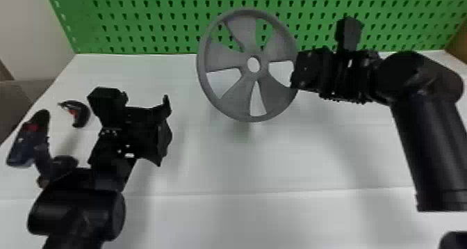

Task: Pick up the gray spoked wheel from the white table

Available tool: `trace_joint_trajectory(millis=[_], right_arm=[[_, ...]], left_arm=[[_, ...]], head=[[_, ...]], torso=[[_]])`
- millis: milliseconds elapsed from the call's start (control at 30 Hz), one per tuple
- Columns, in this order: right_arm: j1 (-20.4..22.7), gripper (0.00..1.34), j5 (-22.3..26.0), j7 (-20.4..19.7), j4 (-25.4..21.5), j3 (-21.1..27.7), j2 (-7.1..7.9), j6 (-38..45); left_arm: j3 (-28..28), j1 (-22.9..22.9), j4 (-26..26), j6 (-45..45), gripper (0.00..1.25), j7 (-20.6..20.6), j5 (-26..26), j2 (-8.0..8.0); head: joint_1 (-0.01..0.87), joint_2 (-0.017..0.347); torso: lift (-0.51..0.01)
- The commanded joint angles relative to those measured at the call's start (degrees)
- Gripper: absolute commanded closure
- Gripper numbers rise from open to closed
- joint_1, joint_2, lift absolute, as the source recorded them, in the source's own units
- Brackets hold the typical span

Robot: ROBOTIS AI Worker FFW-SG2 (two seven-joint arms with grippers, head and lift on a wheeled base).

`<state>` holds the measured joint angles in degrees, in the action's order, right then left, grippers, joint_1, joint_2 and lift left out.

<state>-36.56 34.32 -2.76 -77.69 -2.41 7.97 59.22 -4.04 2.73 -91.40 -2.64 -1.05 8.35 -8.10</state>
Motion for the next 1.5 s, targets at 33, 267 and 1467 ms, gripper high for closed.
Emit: trace_joint_trajectory(millis=[33,267,1467], right_arm=[[3.4,1.08,-12.9,6.5,-1.5,2.4,-2.7,-9.9],[8.3,1.08,-18.5,10.8,-1.6,2.6,-4.02,-24.4],[21.9,1.08,-30.4,11.6,1.4,3.3,-8.02,-62.7]], left_arm=[[0.7,-0.2,-1.3,0.0,0.13,0.0,0.0,0.01],[1.8,-0.5,-2.8,0.0,0.13,0.0,0.0,0.01],[3.4,-0.9,-3.7,1.2,0.13,0.0,0.7,0.01]], head=[[0.767,0.035],[0.767,0.035],[0.767,0.035]], torso=[[-0.107],[-0.107],[-0.107]])
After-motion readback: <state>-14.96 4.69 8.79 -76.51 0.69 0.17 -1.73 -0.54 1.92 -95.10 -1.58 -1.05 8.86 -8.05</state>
